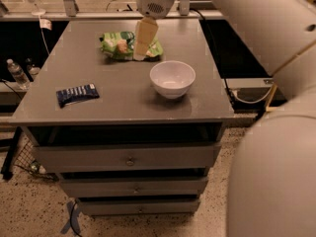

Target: Move green rice chip bag near rxbar blueberry

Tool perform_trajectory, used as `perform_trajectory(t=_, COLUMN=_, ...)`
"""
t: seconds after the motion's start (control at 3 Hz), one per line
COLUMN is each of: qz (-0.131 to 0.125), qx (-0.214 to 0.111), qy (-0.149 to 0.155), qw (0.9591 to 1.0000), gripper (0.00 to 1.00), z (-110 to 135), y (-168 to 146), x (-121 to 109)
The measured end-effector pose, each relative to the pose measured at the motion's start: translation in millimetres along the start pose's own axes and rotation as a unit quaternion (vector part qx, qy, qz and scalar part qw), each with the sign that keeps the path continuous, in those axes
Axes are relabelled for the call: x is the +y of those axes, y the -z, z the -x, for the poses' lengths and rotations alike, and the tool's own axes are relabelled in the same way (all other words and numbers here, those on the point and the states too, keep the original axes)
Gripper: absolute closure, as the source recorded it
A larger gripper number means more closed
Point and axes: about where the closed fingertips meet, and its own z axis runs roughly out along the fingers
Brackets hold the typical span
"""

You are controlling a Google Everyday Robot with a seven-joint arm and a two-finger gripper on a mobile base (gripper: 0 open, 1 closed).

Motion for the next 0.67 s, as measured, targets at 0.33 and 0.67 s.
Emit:
perform_trajectory(t=0.33, qz=-0.018, qx=0.026, qy=-0.034, qw=0.9989, gripper=0.00, z=27.9, y=-53.6, x=-32.5)
perform_trajectory(t=0.67, qz=-0.028, qx=0.049, qy=-0.058, qw=0.9967, gripper=0.00, z=39.4, y=-87.8, x=-49.9)
